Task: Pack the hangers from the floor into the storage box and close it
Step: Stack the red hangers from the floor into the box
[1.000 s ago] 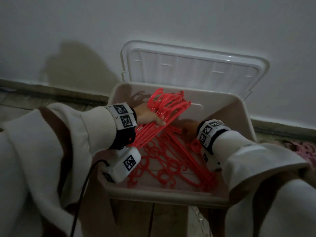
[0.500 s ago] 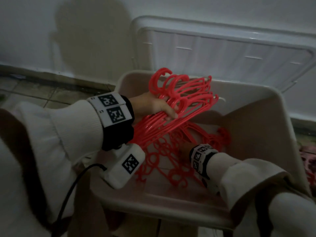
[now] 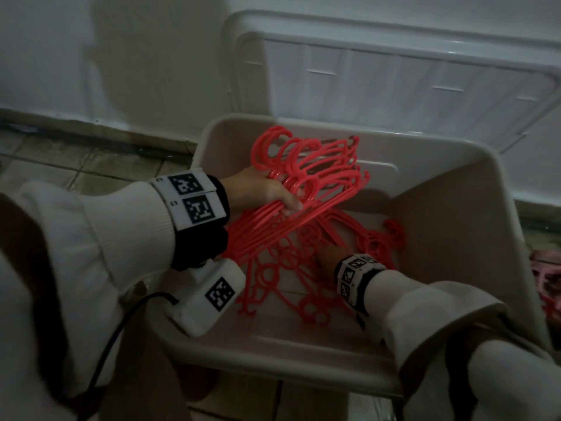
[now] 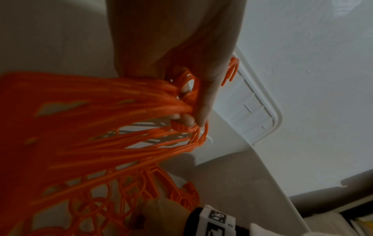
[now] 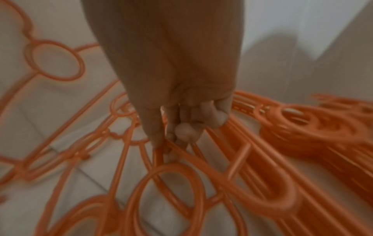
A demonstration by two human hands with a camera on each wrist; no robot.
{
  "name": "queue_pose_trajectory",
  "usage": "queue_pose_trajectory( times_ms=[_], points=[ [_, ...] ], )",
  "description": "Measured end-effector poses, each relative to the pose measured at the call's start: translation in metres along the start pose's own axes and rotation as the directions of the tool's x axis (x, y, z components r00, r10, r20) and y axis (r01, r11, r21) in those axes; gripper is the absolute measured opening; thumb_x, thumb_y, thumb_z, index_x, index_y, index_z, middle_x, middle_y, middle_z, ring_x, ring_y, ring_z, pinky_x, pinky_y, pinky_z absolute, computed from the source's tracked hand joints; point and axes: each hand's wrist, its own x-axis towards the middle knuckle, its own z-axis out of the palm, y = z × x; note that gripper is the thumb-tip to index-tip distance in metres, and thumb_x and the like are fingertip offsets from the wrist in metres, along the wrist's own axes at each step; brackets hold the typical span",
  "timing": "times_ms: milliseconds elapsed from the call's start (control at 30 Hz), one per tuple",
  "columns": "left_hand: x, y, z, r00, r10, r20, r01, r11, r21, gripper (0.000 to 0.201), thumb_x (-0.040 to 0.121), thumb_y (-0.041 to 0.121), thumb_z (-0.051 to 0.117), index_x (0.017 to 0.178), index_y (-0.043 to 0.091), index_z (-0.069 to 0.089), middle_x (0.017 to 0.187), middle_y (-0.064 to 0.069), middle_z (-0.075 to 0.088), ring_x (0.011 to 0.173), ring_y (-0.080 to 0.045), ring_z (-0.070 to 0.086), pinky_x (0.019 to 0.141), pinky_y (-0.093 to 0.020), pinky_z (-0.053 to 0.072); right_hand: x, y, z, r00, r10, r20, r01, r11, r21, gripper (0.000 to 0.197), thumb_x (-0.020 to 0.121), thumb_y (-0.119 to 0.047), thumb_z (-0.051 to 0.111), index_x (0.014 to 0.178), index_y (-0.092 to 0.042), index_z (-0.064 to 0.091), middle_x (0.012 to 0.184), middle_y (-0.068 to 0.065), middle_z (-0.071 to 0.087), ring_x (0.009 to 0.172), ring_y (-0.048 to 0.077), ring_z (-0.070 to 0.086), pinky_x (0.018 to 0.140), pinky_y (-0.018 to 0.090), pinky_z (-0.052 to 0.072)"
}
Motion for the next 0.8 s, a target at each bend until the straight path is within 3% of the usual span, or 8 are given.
queue_pose_trajectory(
  times_ms=[133,233,367,467,567,633,700,800],
  points=[
    [-0.006,0.004,0.002,1.000,-0.019,0.005,0.019,0.999,-0.028,0.005,0.079,-0.004,0.063,0.075,-0.001,0.061,0.062,-0.012,0.056,0.056,-0.021,0.053,0.056,-0.022,0.049,-0.005,-0.002,-0.009,0.999,0.014,-0.045,-0.013,1.000,0.015,0.035,0.095,-0.017,0.039,0.127,-0.008,0.049,0.123,0.015,0.058,0.109,0.031,0.058,0.088,0.034,0.045],
    [-0.007,0.005,0.001,1.000,-0.020,0.009,0.020,0.999,-0.048,0.016,0.080,-0.006,0.061,0.096,-0.005,0.062,0.078,-0.020,0.055,0.066,-0.026,0.052,0.058,-0.026,0.048,-0.008,-0.002,-0.015,0.999,-0.023,-0.040,0.021,0.999,-0.032,0.036,0.095,-0.015,0.040,0.129,-0.009,0.048,0.124,0.013,0.058,0.112,0.030,0.057,0.089,0.034,0.045],
    [-0.007,0.007,-0.001,1.000,-0.014,-0.021,0.013,0.999,-0.030,0.011,0.076,-0.005,0.065,0.086,0.000,0.063,0.076,-0.019,0.057,0.063,-0.025,0.053,0.064,-0.029,0.051,-0.018,-0.006,-0.024,0.996,-0.090,0.023,0.091,0.993,-0.074,0.035,0.092,-0.026,0.049,0.123,-0.012,0.054,0.124,0.011,0.058,0.115,0.028,0.054,0.093,0.033,0.042],
    [-0.010,0.010,0.000,1.000,-0.003,-0.027,0.003,1.000,0.012,0.010,0.077,-0.003,0.065,0.086,-0.001,0.063,0.072,-0.015,0.057,0.064,-0.023,0.052,0.055,-0.020,0.049,-0.026,-0.007,-0.029,0.991,-0.135,0.023,0.136,0.989,-0.050,0.034,0.088,-0.033,0.054,0.119,-0.020,0.058,0.119,0.006,0.062,0.110,0.025,0.057,0.092,0.030,0.042],
    [-0.011,0.014,-0.001,0.999,0.029,-0.016,-0.029,0.999,0.038,0.020,0.080,-0.003,0.062,0.099,-0.009,0.062,0.078,-0.017,0.056,0.064,-0.020,0.051,0.048,-0.013,0.046,-0.037,-0.010,-0.042,0.978,-0.207,0.018,0.207,0.978,0.020,0.031,0.090,-0.025,0.054,0.119,-0.013,0.060,0.111,0.010,0.065,0.101,0.025,0.059,0.081,0.024,0.040],
    [-0.012,0.017,0.000,0.998,0.054,0.018,-0.055,0.997,0.058,0.017,0.081,-0.005,0.059,0.096,-0.014,0.061,0.076,-0.018,0.057,0.062,-0.019,0.051,0.048,-0.013,0.045,-0.044,-0.013,-0.051,0.970,-0.242,-0.018,0.242,0.969,0.049,0.027,0.090,-0.020,0.055,0.113,-0.008,0.063,0.098,0.009,0.065,0.087,0.021,0.057,0.076,0.022,0.040],
    [-0.015,0.021,0.000,0.998,0.061,0.025,-0.062,0.997,0.048,0.005,0.082,-0.006,0.058,0.085,-0.009,0.061,0.064,-0.012,0.057,0.053,-0.014,0.053,0.049,-0.015,0.046,-0.049,-0.013,-0.058,0.969,-0.238,-0.064,0.240,0.970,0.030,0.027,0.089,-0.023,0.055,0.108,-0.006,0.064,0.098,0.008,0.066,0.090,0.021,0.059,0.082,0.028,0.045],
    [-0.019,0.024,0.001,0.996,0.080,0.030,-0.081,0.996,0.028,0.019,0.081,-0.006,0.059,0.098,-0.014,0.060,0.078,-0.019,0.055,0.063,-0.023,0.052,0.054,-0.020,0.050,-0.061,-0.011,-0.068,0.960,-0.238,-0.148,0.226,0.970,-0.093,0.031,0.088,-0.027,0.054,0.110,-0.008,0.061,0.107,0.014,0.065,0.100,0.029,0.060,0.085,0.032,0.044]
  ],
)
